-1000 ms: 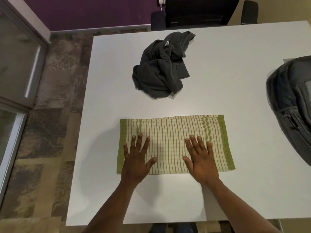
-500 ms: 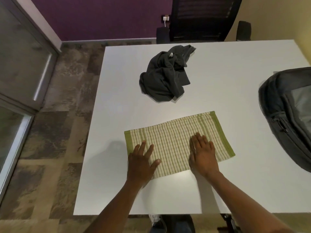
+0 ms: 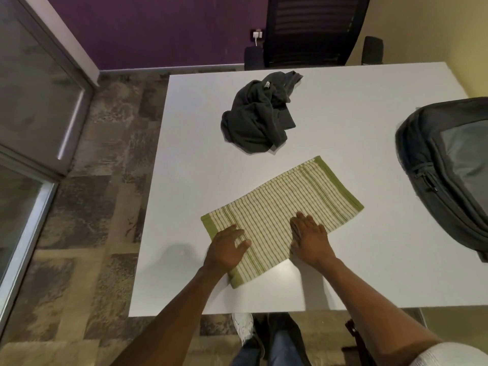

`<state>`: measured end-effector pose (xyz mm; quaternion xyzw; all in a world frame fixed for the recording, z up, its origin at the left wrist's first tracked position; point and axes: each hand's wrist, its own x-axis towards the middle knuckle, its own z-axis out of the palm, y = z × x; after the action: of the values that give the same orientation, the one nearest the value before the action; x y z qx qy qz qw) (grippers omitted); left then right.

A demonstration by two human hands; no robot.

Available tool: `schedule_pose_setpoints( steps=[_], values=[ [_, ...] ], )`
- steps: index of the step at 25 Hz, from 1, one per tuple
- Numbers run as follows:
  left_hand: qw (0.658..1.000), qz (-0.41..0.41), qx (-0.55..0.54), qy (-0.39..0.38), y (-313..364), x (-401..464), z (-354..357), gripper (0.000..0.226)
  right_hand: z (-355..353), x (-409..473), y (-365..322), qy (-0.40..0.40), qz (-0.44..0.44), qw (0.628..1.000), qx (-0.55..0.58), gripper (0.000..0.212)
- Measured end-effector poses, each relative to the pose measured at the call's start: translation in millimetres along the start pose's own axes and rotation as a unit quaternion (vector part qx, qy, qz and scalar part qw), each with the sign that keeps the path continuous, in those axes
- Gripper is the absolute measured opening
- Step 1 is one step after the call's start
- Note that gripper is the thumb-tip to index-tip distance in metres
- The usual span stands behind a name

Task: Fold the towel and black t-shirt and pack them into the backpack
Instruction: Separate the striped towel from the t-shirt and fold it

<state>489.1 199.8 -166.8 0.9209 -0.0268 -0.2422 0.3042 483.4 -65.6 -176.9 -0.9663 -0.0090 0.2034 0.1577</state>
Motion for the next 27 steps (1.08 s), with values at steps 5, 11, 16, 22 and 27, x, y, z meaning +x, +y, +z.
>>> schedule_pose_setpoints(
  steps=[5, 11, 16, 22, 27],
  values=[
    [0.978, -0.027, -0.117, 0.168, -15, -5, -12, 0.032, 14, -25, -34, 0.112, -0.039, 0.991, 0.059, 0.058],
    [0.983, -0.108, -0.062, 0.137, -39, 10, -32, 0.043, 38, -54, -93, 0.052, -0.08, 0.992, 0.077, 0.045],
    [0.976, -0.163, -0.062, 0.131, -39, 17, -34, 0.043, 49, -62, -123, -0.071, -0.079, 0.993, 0.047, 0.058],
    [0.976, -0.144, -0.062, 0.15, -39, 24, -36, 0.033, 55, -58, -132, -0.089, -0.049, 0.995, 0.001, 0.074],
    [0.975, -0.164, -0.059, 0.135, -36, 28, -40, 0.024, 63, -61, -137, -0.043, -0.062, 0.997, -0.029, 0.045]
  ],
)
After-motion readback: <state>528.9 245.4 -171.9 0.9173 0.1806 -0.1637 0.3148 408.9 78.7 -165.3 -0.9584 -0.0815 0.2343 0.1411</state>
